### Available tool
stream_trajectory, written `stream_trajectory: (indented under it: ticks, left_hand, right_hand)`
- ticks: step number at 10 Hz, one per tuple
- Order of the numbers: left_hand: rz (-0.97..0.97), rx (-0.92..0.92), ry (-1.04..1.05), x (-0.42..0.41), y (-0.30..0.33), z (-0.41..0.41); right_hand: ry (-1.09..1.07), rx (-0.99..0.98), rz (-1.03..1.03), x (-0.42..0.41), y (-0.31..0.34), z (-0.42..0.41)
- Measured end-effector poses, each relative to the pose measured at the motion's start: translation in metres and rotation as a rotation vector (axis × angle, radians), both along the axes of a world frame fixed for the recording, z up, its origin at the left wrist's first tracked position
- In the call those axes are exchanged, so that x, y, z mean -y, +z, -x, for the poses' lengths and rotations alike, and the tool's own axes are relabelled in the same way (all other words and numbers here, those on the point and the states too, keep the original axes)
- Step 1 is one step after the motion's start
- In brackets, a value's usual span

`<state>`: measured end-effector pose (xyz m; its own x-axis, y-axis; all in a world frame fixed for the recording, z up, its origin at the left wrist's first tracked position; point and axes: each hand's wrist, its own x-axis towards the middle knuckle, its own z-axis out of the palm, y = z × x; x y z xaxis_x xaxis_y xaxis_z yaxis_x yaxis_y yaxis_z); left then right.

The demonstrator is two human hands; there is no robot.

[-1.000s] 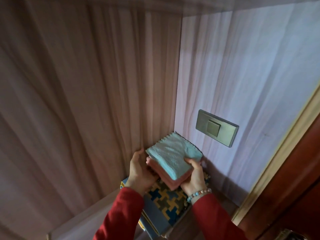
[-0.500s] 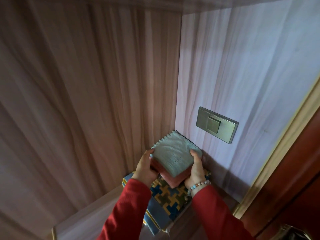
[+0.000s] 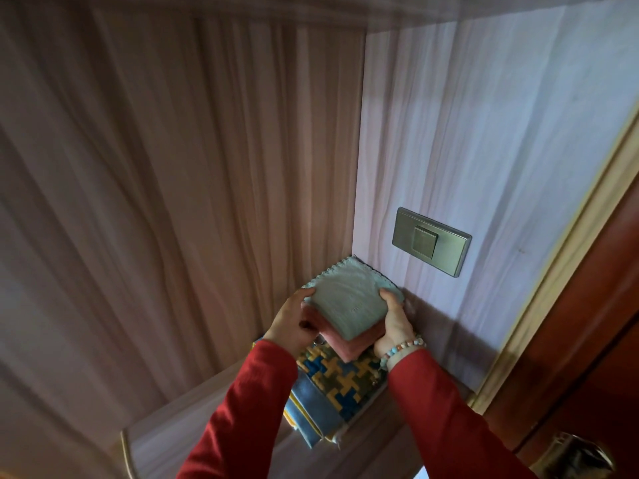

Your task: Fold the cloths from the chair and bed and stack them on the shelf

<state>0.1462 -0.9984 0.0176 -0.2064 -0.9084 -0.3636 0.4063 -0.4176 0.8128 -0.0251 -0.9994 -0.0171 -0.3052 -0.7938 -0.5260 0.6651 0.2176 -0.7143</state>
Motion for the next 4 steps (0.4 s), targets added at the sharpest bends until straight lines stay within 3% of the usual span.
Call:
stream_trajectory:
  ticks: [1, 2, 4]
  left_hand:
    - [-0.036, 0.025, 0.000, -0.009, 0.027, -0.007]
    - [0.017, 0.196, 0.032, -0.012, 0.030, -0.022]
    - [0.107, 0.134, 0.107, -0.020, 0.076, -0.038]
  right_hand:
    - [0.024, -0.042, -0.045, -0.010, 0.012, 0.005]
    - [0.031, -0.049, -0.048, -0.019, 0.024, 0.014]
    - [-0.037, -0.166, 0.044, -0.042, 0.064, 0.020]
